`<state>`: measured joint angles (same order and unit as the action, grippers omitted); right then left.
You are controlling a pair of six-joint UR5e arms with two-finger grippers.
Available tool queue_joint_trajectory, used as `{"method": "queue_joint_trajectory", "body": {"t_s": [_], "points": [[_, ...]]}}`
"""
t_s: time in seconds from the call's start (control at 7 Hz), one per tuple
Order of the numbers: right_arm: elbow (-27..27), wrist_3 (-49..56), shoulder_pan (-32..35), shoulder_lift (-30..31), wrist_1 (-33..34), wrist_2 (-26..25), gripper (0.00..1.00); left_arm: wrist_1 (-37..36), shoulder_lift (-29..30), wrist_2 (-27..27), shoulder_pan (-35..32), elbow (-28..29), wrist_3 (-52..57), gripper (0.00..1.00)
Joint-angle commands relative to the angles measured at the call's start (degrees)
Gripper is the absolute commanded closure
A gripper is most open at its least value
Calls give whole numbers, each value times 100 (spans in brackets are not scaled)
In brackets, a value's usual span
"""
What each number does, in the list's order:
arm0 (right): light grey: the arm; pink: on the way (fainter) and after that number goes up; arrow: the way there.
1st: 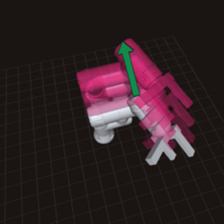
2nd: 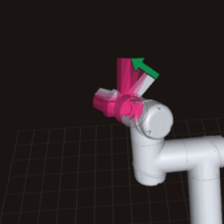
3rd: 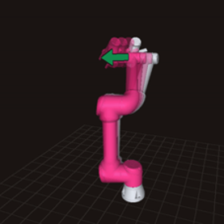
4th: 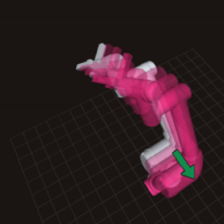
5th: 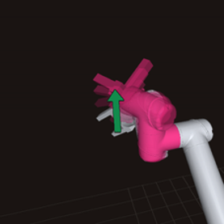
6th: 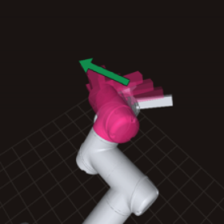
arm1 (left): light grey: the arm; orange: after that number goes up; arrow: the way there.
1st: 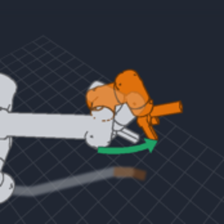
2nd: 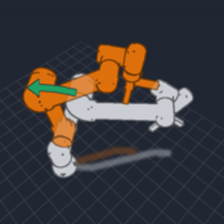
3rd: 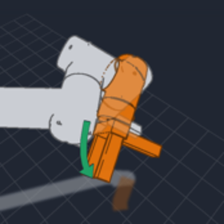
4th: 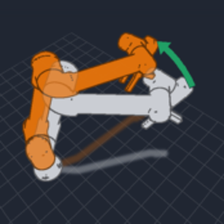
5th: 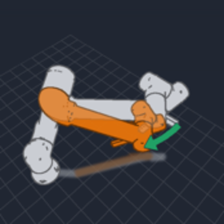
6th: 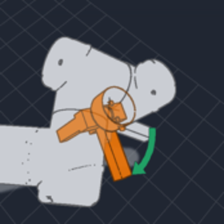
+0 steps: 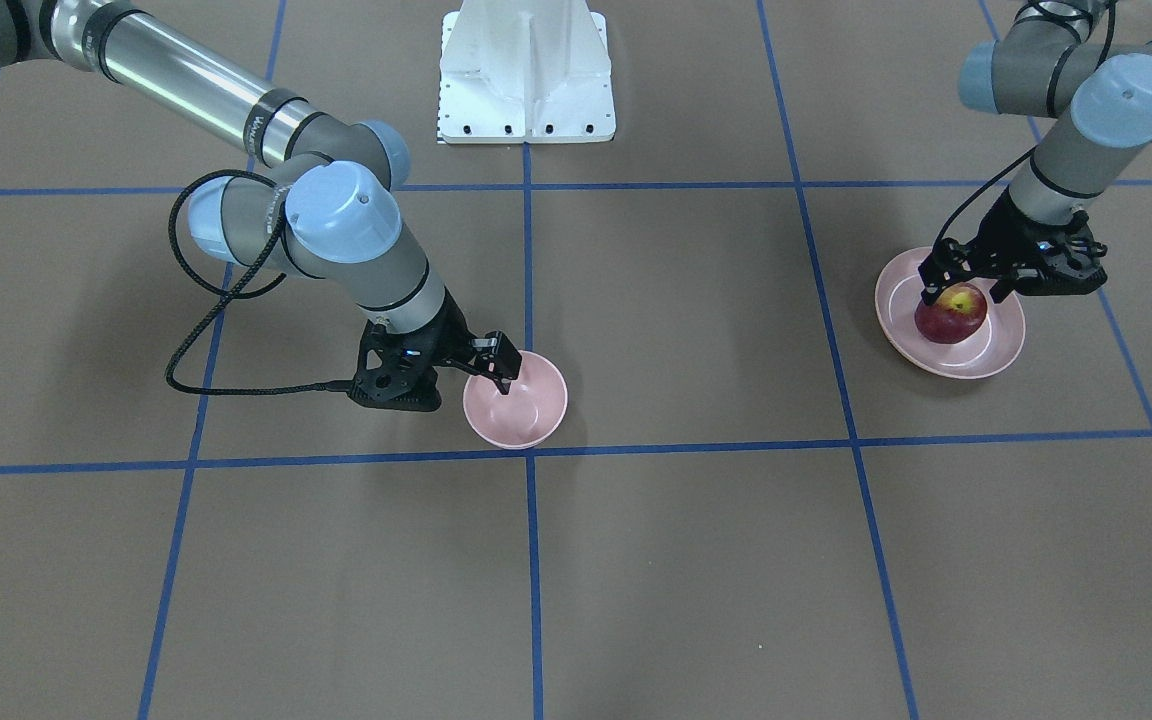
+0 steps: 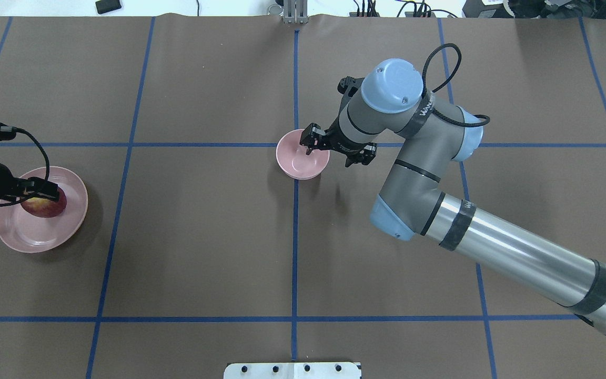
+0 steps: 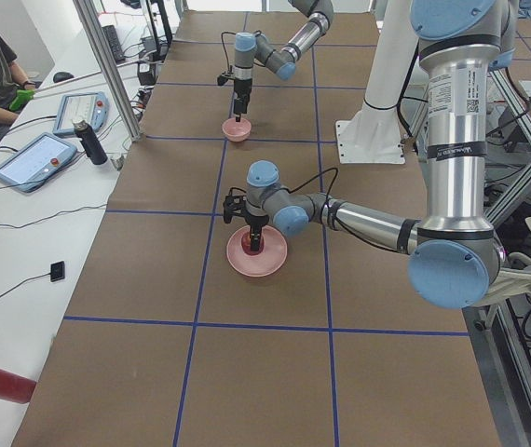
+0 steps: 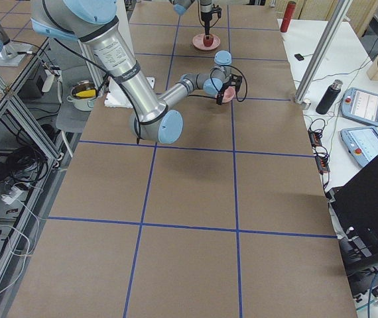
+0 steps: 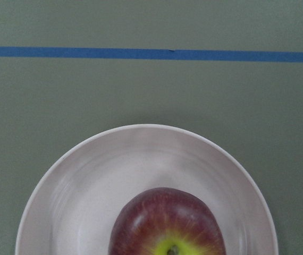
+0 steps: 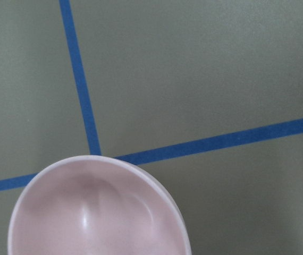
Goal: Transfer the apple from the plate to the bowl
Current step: 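Release the bowl and withdraw the right gripper while the left gripper grasps the red apple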
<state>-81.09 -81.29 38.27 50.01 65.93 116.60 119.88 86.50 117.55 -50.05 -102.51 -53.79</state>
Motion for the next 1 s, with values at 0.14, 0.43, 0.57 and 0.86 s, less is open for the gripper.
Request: {"method": "queue_joint_trajectory", "body": {"t_s": [0.14, 0.43, 0.57, 0.86], "points": [[-1152, 95, 758, 1051, 34, 1047, 0, 9, 165, -108, 110, 352, 44, 3], [-1242, 174, 866, 1255, 34, 1102, 0, 9, 174, -259, 119, 345, 53, 18], [-1417, 192, 979, 1396, 42, 1241, 0, 9, 165, -259, 110, 319, 27, 73], [-1811, 523, 1471, 1929, 34, 1603, 0, -17, 165, -75, 92, 23, 36, 100]]}}
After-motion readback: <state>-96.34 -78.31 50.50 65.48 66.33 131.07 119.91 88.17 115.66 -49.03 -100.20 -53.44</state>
